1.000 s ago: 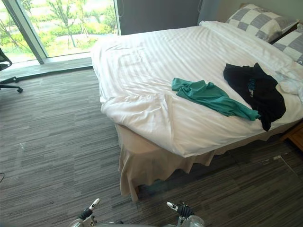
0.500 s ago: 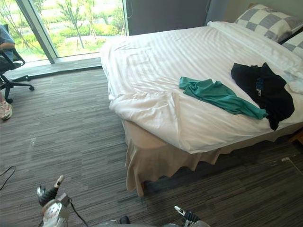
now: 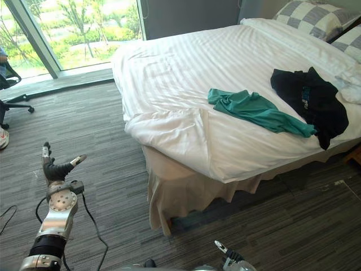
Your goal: Tidy the bed and pick cloth on bed and put in laundry
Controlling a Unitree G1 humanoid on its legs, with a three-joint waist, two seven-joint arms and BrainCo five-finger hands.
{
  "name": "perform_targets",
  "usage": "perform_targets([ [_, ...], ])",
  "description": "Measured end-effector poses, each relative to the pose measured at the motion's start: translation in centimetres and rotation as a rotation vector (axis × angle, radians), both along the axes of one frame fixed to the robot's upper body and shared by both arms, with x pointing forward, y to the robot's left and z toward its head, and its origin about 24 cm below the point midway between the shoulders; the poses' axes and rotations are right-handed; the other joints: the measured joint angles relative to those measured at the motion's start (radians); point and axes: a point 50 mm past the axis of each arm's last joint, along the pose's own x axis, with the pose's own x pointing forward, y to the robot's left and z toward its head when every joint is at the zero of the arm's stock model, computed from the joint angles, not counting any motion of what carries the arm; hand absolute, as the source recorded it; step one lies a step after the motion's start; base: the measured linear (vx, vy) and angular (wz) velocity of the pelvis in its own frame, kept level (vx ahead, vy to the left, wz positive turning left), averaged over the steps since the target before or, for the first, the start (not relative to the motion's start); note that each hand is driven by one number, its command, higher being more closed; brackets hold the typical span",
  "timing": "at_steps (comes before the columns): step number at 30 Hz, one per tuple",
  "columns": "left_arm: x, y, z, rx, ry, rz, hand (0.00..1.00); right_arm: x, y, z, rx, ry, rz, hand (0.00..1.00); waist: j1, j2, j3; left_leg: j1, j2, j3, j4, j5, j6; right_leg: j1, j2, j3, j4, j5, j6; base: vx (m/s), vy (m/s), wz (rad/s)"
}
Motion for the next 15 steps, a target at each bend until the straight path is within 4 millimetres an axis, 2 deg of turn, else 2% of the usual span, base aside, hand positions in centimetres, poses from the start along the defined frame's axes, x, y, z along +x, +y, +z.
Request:
perform_targets([
  [2,0.7,-0.9,0.4,0.047,-0.003,-0.044,0.0,0.0,-0.3,0.1,-0.001,-0.004,-0.019,0.0,-0.001,0.006,0.01,-0.01,0.003,0.026,0.0,0.002,0.003,-0.033,-0.003,0.026,0.023,-0.004,-0.003,-0.07,0.043,-0.3],
  [4,2.1,-0.8,2.0,0.077,-0.036,-0.061,0.0,0.1,-0.5,0.2,-0.004,-0.003,-0.02,0.0,-0.005,0.016,0.022,-0.008,0.005,0.043,0.001,0.002,0.003,-0.057,-0.008,0.049,0.057,-0.015,-0.009,-0.06,0.037,-0.29],
  [7,4.7,-0.7,5.6,0.115,-0.088,-0.098,0.0,-0.5,-0.8,0.1,-0.008,0.033,-0.016,0.0,-0.03,0.018,0.03,-0.029,0.005,0.063,0.033,-0.004,0.008,-0.114,-0.036,0.097,0.153,-0.053,-0.001,-0.06,0.029,-0.22],
  [9,6.6,-2.5,7.6,0.142,-0.098,-0.153,0.0,-0.9,-0.9,0.0,-0.023,0.067,0.0,0.0,-0.04,0.03,0.041,-0.064,0.005,0.088,0.083,-0.027,0.012,-0.175,-0.056,0.128,0.224,-0.076,0.002,-0.07,0.018,-0.3],
  [10,7.0,-3.2,7.9,0.157,-0.094,-0.166,0.0,-0.9,-0.8,0.0,-0.027,0.072,0.004,0.0,-0.043,0.032,0.044,-0.083,0.005,0.098,0.096,-0.03,0.011,-0.194,-0.061,0.135,0.241,-0.082,0.003,-0.07,0.007,-0.23],
  [11,7.7,-4.2,8.5,0.19,-0.088,-0.191,0.0,-0.5,-0.7,0.1,-0.029,0.061,0.004,0.0,-0.056,0.037,0.054,-0.112,0.008,0.113,0.119,-0.041,0.014,-0.232,-0.069,0.15,0.272,-0.09,0.002,-0.1,-0.001,-0.27],
  [13,8.7,-5.7,9.9,0.217,-0.108,-0.219,0.0,1.0,-0.7,0.5,-0.044,0.009,0.021,0.0,-0.061,0.032,0.087,-0.164,0.02,0.145,0.167,-0.068,0.006,-0.305,-0.076,0.181,0.32,-0.102,0.002,-0.11,-0.023,-0.35],
  [15,9.8,-7.5,12.4,0.262,-0.17,-0.221,0.0,2.8,-0.6,1.2,-0.06,-0.062,0.035,0.0,-0.069,0.022,0.13,-0.254,0.058,0.188,0.273,-0.112,0.008,-0.39,-0.077,0.206,0.367,-0.108,-0.004,-0.06,-0.051,-0.3],
])
